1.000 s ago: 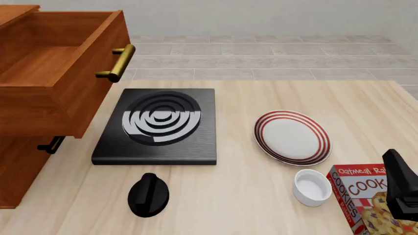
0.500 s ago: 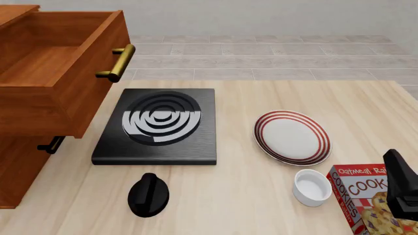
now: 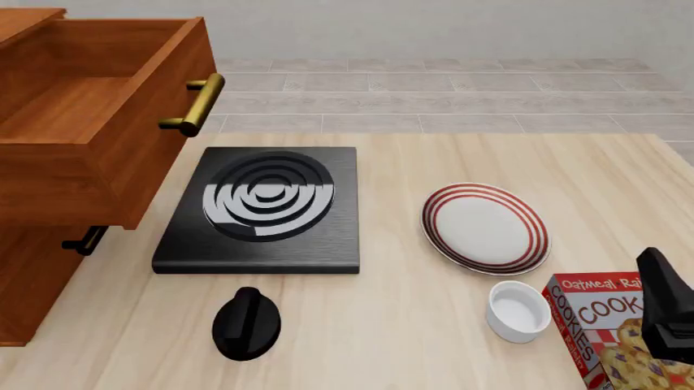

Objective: Pick the akita bowl in the top layer of the wooden cabinet and place it on the plate.

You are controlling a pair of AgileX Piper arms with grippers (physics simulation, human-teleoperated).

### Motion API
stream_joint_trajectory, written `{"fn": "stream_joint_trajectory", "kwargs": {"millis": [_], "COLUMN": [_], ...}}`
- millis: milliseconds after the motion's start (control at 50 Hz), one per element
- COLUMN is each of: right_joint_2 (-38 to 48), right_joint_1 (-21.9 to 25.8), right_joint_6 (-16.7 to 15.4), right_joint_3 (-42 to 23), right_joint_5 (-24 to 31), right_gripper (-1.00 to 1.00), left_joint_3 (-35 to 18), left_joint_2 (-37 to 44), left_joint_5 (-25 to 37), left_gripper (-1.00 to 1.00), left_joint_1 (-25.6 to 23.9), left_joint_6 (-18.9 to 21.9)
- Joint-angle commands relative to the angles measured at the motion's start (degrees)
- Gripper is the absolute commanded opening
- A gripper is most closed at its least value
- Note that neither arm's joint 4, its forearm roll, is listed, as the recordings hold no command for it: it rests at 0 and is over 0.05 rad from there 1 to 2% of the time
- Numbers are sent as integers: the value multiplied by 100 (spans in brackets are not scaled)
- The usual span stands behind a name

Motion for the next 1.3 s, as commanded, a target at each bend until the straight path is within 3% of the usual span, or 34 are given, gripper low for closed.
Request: {"fn": "stream_joint_trajectory", "kwargs": {"millis": [20, 1300], "right_joint_2": [58, 224], "right_joint_1": [-41, -223], "right_joint_6": [-39, -51], "right_joint_3": [1, 5], "right_joint_5": [-27, -113], "right_gripper": [100, 100], "left_joint_3": [-47, 318], "left_joint_2": [112, 829], "left_joint_5": [-116, -994], "left_gripper": [-100, -100], "left_joint_1": [-208, -859], "left_joint_6": [-6, -28]}}
